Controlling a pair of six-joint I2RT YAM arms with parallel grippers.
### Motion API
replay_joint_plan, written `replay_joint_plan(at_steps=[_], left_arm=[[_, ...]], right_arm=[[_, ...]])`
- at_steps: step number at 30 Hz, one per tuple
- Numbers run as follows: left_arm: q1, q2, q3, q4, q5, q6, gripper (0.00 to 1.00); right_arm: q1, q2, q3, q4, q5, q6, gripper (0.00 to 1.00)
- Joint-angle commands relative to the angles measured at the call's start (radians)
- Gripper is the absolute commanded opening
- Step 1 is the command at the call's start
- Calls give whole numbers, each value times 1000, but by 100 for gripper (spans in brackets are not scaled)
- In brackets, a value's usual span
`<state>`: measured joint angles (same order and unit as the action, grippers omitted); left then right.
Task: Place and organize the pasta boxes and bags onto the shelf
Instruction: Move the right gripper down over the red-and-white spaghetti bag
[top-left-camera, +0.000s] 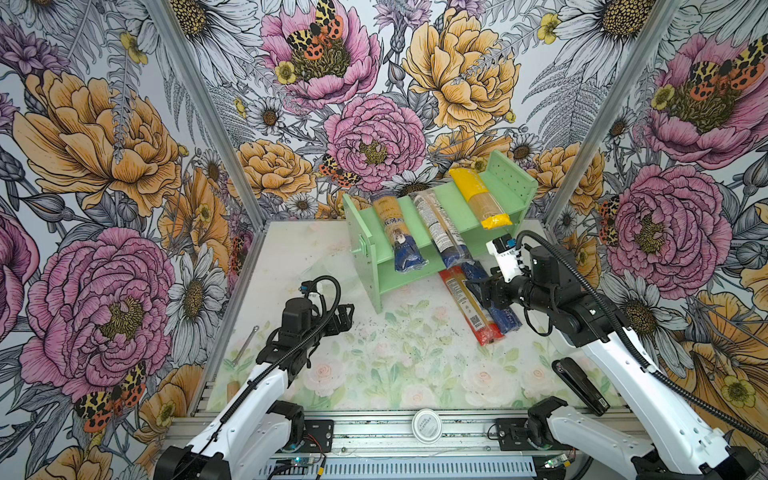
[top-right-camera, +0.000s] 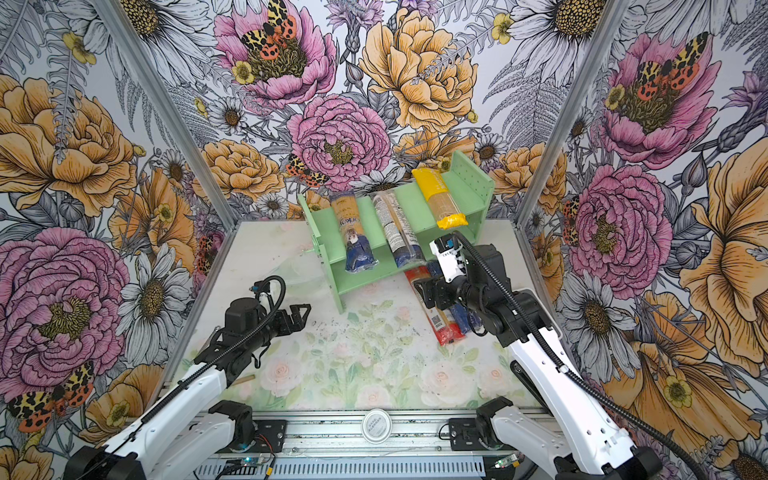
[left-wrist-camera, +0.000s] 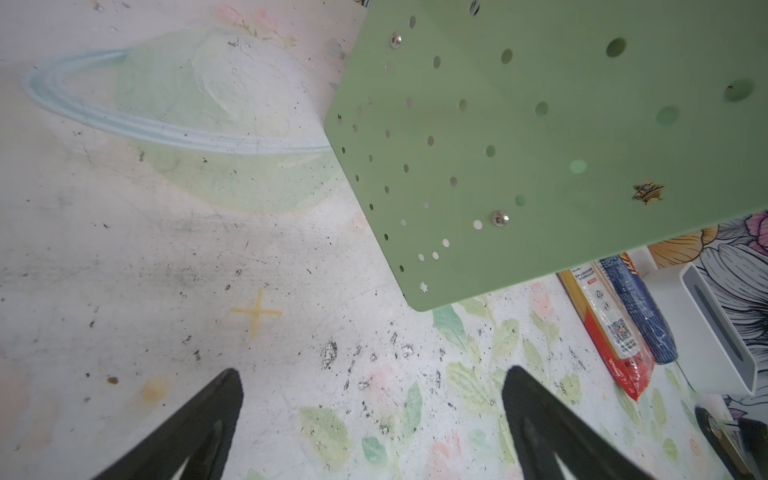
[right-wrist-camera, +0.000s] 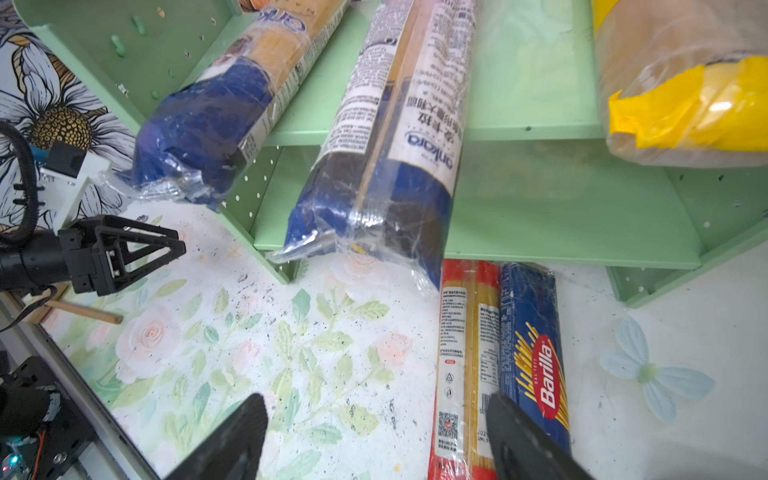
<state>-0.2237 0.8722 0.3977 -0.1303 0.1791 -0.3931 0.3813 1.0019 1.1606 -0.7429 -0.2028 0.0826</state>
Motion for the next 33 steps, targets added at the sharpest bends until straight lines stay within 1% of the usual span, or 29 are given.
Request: replay_joint_plan(at_steps=[1, 8, 19, 33], left_arm=[[13, -17, -11, 16, 13, 3, 99], [19, -13, -17, 18, 7, 8, 99], [21, 10, -17, 38, 16, 8, 99], [22, 1, -26, 40, 18, 7, 99]], right_arm=[[9, 24, -2, 115, 55, 27, 84], [10, 91, 23, 154, 63, 28, 83], [12, 127, 37, 221, 99, 40, 83], [14, 156, 44, 296, 202, 66, 82]])
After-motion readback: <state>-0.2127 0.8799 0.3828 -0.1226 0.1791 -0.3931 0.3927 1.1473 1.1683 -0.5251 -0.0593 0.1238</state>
